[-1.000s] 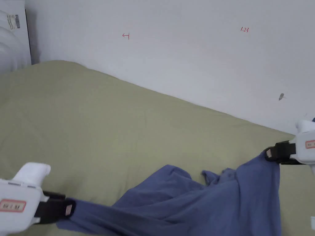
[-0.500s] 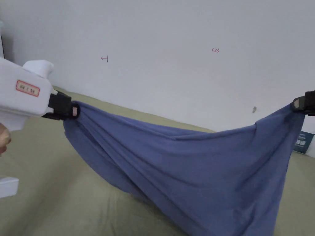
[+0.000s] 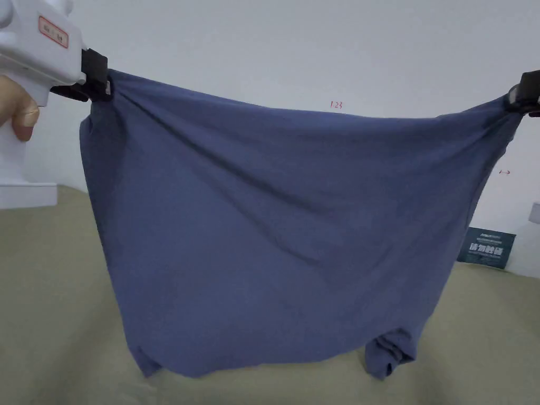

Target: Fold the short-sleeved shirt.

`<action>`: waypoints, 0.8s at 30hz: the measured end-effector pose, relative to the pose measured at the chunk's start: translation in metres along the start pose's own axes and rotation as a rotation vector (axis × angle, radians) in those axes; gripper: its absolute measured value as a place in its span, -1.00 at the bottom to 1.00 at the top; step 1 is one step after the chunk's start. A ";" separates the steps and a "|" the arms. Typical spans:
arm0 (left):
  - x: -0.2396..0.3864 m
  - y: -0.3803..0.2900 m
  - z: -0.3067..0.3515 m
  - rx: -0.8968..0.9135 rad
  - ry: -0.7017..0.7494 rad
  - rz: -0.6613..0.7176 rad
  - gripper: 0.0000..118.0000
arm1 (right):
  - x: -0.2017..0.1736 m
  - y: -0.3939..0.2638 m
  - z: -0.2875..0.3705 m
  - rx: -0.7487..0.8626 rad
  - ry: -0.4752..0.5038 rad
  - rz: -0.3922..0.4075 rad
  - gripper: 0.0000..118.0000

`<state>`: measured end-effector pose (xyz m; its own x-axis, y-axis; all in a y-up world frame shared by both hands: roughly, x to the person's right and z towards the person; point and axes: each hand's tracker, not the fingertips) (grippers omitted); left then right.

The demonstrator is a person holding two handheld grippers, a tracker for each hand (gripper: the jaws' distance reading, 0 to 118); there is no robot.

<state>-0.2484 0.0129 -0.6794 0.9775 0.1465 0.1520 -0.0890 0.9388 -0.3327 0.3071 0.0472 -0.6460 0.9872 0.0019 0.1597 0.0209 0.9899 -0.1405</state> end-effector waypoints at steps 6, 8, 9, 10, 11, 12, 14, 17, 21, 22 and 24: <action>-0.015 0.027 -0.026 0.052 0.008 -0.012 -0.96 | -0.004 0.007 0.006 0.047 0.007 -0.001 -0.96; -0.016 0.023 -0.025 0.068 0.009 -0.019 -0.96 | -0.004 0.004 0.011 0.044 0.010 0.007 -0.96; -0.017 0.020 -0.025 0.054 -0.001 -0.029 -0.96 | 0.004 0.003 0.008 0.035 0.004 0.014 -0.96; -0.019 0.015 -0.025 0.055 0.000 -0.033 -0.96 | 0.008 -0.001 0.008 0.029 0.004 0.017 -0.96; -0.020 0.010 -0.025 0.042 -0.005 -0.042 -0.96 | 0.010 -0.006 0.011 0.025 0.006 0.014 -0.96; -0.022 0.002 -0.025 0.027 -0.015 -0.047 -0.96 | 0.011 -0.013 0.015 0.015 0.008 0.007 -0.96; -0.025 -0.014 -0.026 -0.003 -0.031 -0.054 -0.96 | 0.014 -0.028 0.020 -0.002 0.018 0.002 -0.96; -0.032 -0.047 -0.022 -0.042 -0.052 -0.054 -0.96 | 0.020 -0.061 0.032 -0.043 0.020 0.017 -0.96; -0.033 -0.096 -0.014 -0.100 -0.077 -0.027 -0.96 | 0.031 -0.116 0.049 -0.127 0.031 -0.004 -0.96; -0.041 -0.106 -0.017 -0.131 -0.087 -0.014 -0.96 | 0.034 -0.132 0.055 -0.143 0.030 -0.009 -0.96; -0.048 -0.131 -0.014 -0.172 -0.091 -0.006 -0.96 | 0.039 -0.162 0.067 -0.183 0.031 -0.040 -0.96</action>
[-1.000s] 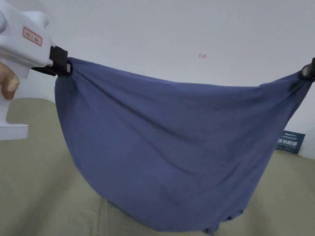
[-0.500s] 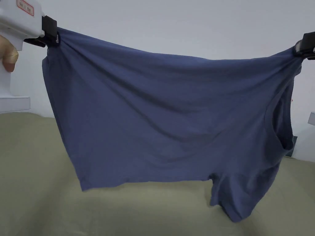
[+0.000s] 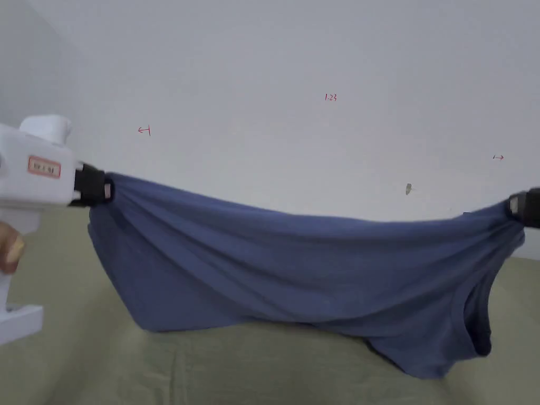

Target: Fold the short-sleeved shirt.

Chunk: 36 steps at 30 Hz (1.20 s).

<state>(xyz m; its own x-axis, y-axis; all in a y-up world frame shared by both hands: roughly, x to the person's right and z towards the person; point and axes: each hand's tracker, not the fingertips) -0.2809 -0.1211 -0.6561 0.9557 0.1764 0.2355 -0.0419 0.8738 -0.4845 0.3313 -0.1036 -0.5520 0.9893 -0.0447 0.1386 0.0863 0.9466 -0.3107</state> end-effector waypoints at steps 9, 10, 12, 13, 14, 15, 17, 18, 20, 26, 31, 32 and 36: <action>-0.024 -0.122 0.022 -0.118 -0.029 0.031 -0.96 | 0.018 -0.132 0.053 -0.152 0.029 -0.073 -0.96; -0.024 -0.139 0.032 -0.113 -0.043 0.035 -0.96 | 0.018 -0.144 0.062 -0.156 0.027 -0.084 -0.96; -0.027 -0.164 0.041 -0.115 -0.053 0.031 -0.96 | 0.021 -0.165 0.079 -0.161 0.025 -0.112 -0.96; -0.029 -0.175 0.044 -0.124 -0.055 0.028 -0.96 | 0.021 -0.174 0.088 -0.166 0.034 -0.127 -0.96; -0.028 -0.187 0.048 -0.140 -0.051 0.029 -0.96 | 0.022 -0.183 0.096 -0.172 0.038 -0.132 -0.96; -0.031 -0.199 0.051 -0.163 -0.057 0.039 -0.96 | 0.022 -0.194 0.105 -0.172 0.034 -0.136 -0.96; -0.037 -0.216 0.055 -0.187 -0.059 0.049 -0.96 | 0.021 -0.211 0.119 -0.198 0.042 -0.140 -0.96; -0.035 -0.227 0.062 -0.193 -0.068 0.046 -0.96 | 0.020 -0.221 0.126 -0.202 0.037 -0.140 -0.96; -0.037 -0.243 0.070 -0.203 -0.069 0.026 -0.96 | 0.022 -0.237 0.137 -0.228 0.040 -0.145 -0.96; -0.035 -0.281 0.093 -0.239 -0.087 0.018 -0.96 | 0.031 -0.285 0.160 -0.278 0.025 -0.206 -0.96; -0.036 -0.308 0.093 -0.290 -0.082 0.030 -0.96 | 0.030 -0.319 0.165 -0.336 0.006 -0.219 -0.96; -0.036 -0.312 0.093 -0.293 -0.078 0.034 -0.96 | 0.031 -0.324 0.164 -0.343 0.002 -0.218 -0.96; -0.035 -0.323 0.092 -0.307 -0.081 0.049 -0.96 | 0.038 -0.344 0.160 -0.385 -0.025 -0.250 -0.96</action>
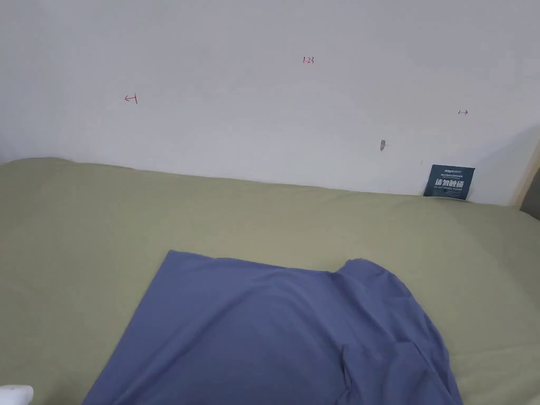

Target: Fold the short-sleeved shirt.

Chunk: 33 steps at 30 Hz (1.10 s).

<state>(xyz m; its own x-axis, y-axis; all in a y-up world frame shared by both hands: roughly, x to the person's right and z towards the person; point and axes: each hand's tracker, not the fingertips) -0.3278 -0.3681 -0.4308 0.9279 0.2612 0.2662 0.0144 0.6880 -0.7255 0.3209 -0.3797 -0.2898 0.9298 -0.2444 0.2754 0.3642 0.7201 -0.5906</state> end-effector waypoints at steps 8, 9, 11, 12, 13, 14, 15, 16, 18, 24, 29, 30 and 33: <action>0.001 -0.003 0.023 -0.027 0.049 0.106 0.42 | 0.002 -0.009 0.012 -0.091 -0.106 -0.038 0.58; 0.006 -0.001 0.035 -0.003 0.052 0.124 0.43 | -0.003 -0.008 0.023 -0.040 -0.097 -0.022 0.58; 0.017 0.003 0.054 0.033 0.073 0.110 0.44 | -0.015 -0.005 0.040 0.014 -0.093 0.025 0.59; 0.027 0.004 0.064 0.062 0.086 0.084 0.44 | -0.024 -0.002 0.047 0.028 -0.106 0.044 0.60; 0.037 0.003 0.071 0.075 0.093 0.060 0.44 | -0.037 0.001 0.058 0.029 -0.110 0.049 0.60; 0.044 0.003 0.074 0.073 0.095 0.052 0.41 | -0.044 0.001 0.062 0.027 -0.111 0.047 0.60; 0.053 0.001 0.078 0.068 0.093 0.045 0.35 | -0.050 0.000 0.066 0.024 -0.113 0.046 0.56; 0.060 -0.001 0.080 0.062 0.094 0.037 0.35 | -0.054 -0.003 0.067 0.010 -0.109 0.038 0.56; 0.068 -0.010 0.081 0.076 0.083 0.028 0.05 | -0.059 -0.010 0.066 -0.052 -0.037 0.009 0.24; 0.063 -0.027 0.066 0.011 0.102 0.059 -1.00 | -0.059 -0.022 0.058 -0.088 -0.051 0.085 -1.00; 0.053 -0.020 0.057 0.003 0.175 0.025 -0.85 | -0.053 -0.023 0.052 -0.074 -0.041 0.034 -1.00; 0.051 -0.017 0.050 0.000 0.177 0.016 -0.25 | -0.050 -0.023 0.049 -0.077 -0.035 0.017 -1.00; 0.043 -0.008 0.031 -0.019 0.187 0.007 0.84 | -0.049 -0.022 0.047 -0.079 -0.030 0.009 -1.00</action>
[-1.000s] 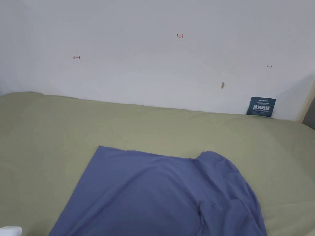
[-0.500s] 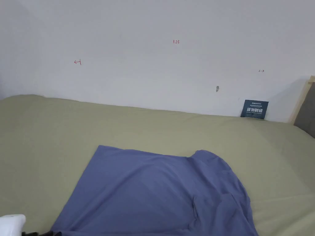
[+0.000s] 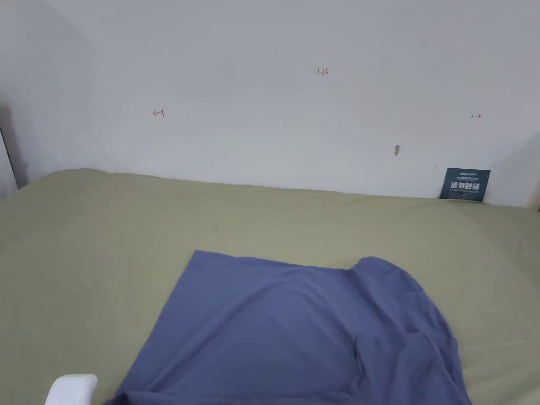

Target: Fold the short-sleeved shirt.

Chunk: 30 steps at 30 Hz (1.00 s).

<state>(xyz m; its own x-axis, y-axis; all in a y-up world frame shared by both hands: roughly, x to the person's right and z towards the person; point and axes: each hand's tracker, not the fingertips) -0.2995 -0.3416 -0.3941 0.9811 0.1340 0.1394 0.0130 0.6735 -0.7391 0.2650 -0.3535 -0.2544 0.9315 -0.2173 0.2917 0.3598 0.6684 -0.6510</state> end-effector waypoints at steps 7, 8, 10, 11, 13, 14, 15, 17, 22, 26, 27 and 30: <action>-0.009 0.017 -0.041 0.020 0.014 0.019 0.20 | 0.004 -0.001 -0.004 0.014 0.013 -0.026 -1.00; -0.010 0.019 -0.042 0.027 0.007 0.022 -0.34 | 0.004 0.001 -0.002 0.023 0.009 -0.027 -1.00; -0.009 0.024 -0.047 0.014 -0.035 0.013 -0.95 | 0.007 0.004 -0.006 0.058 -0.026 -0.009 -0.93; -0.008 0.025 -0.049 -0.006 -0.042 -0.005 -0.95 | 0.008 0.007 -0.007 0.069 -0.045 0.015 -0.69; -0.001 0.028 -0.042 0.007 -0.047 -0.014 -0.96 | 0.009 0.017 -0.009 0.071 -0.044 0.049 -0.29; 0.001 0.029 -0.039 0.018 -0.053 -0.025 -0.95 | 0.009 0.020 -0.010 0.068 -0.031 0.082 -0.29; 0.002 0.030 -0.035 0.025 -0.056 -0.031 -0.96 | 0.007 0.022 -0.014 0.062 0.002 0.109 0.17; 0.005 0.033 -0.030 0.026 -0.066 -0.026 -0.96 | 0.004 0.027 -0.024 0.052 0.037 0.158 0.74; 0.008 0.033 -0.030 0.016 -0.065 -0.035 -0.96 | -0.003 0.028 -0.067 -0.037 -0.016 0.216 0.59; 0.008 0.030 -0.031 0.003 -0.061 -0.038 -0.96 | -0.004 0.019 -0.067 -0.012 -0.045 0.274 -0.97; 0.009 0.029 -0.031 0.001 -0.063 -0.040 -0.96 | -0.001 0.017 -0.064 -0.005 -0.012 0.228 -0.97; 0.006 0.028 -0.033 -0.002 -0.064 -0.031 -0.96 | 0.005 0.014 -0.056 0.003 0.024 0.166 -0.97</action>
<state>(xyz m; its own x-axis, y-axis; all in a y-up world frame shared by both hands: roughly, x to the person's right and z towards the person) -0.2867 -0.3459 -0.4353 0.9658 0.1599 0.2039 0.0432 0.6766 -0.7351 0.2777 -0.3850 -0.3012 0.9792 -0.1201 0.1634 0.2003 0.6989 -0.6866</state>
